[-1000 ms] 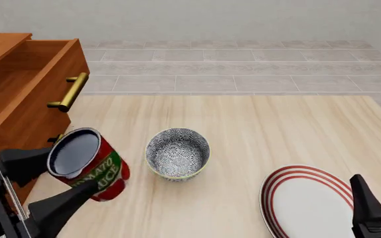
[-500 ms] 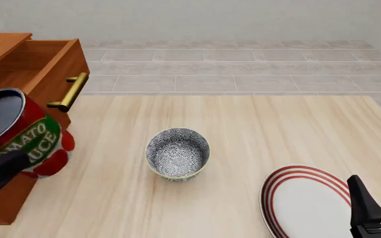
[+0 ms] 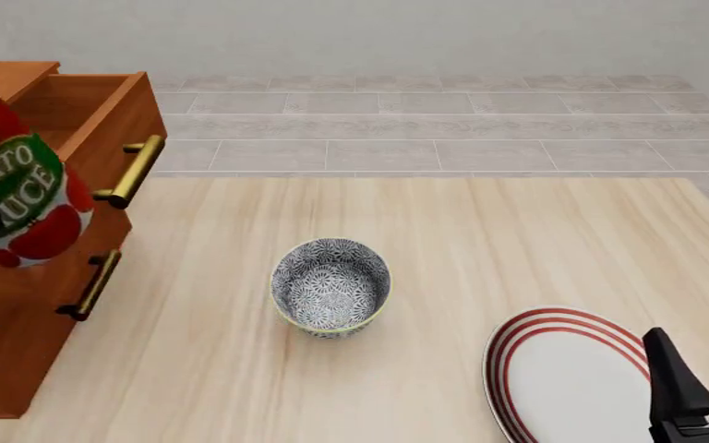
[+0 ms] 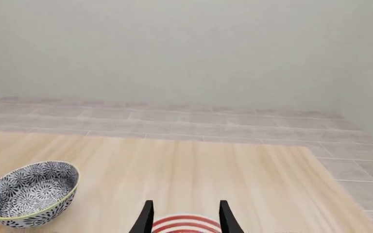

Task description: Put the ketchup in the top drawer of the cabinet.

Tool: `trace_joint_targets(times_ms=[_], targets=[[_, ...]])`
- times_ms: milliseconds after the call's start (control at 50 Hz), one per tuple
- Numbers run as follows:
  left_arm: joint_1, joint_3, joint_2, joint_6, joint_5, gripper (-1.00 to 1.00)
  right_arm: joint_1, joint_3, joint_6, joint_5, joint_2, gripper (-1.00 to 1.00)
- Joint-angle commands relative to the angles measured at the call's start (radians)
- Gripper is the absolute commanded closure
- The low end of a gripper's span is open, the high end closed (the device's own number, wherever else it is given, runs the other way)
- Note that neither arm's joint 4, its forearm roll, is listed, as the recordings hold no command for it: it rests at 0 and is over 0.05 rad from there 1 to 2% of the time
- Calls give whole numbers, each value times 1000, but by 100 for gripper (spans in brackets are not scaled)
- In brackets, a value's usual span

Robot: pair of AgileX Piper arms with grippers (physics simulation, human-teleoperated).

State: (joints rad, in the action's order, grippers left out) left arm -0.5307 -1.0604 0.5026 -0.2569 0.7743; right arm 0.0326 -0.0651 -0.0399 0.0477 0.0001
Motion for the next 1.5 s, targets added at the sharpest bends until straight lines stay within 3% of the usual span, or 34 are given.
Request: trace_joint_targets(times_ms=[20,80,160,440,480,560,620,680,960,1240,1360,1420,1500], targets=[[42,-88,67,-16,27,100,4,7,-3,0,0,-100],[13,-116,58,-58,11,100,5,8,-4,1,0,-100],[65,-147,115,19,30,100,5,20,-5,-7,0,-100],[176,-140,200,-8,-21,100,4,29,-10,-16,0,-100],[234,-143,216,-14,-51,100,4,38,-9,-25,0,-100],[252,-153,237,3,-54,100,2,32,-9,-19,0,-100],[317,-151,240,-31,-119,100,4,33,-10,-21,0,-100],[365,-168,291,16,-115,100,4,25,-14,-13,0,-100],[525,-124,394,49,-188,100,3,34,-16,-17,0,-100],[571,-59,380,36,-204,100,7,28,-14,-11,0,-100],[586,-75,384,39,-191,100,10,31,-15,-11,0,-100],[575,-47,356,-22,-207,100,12,34,-15,-13,0,-100],[570,-46,371,2,-196,100,14,29,-13,-6,0,-100]])
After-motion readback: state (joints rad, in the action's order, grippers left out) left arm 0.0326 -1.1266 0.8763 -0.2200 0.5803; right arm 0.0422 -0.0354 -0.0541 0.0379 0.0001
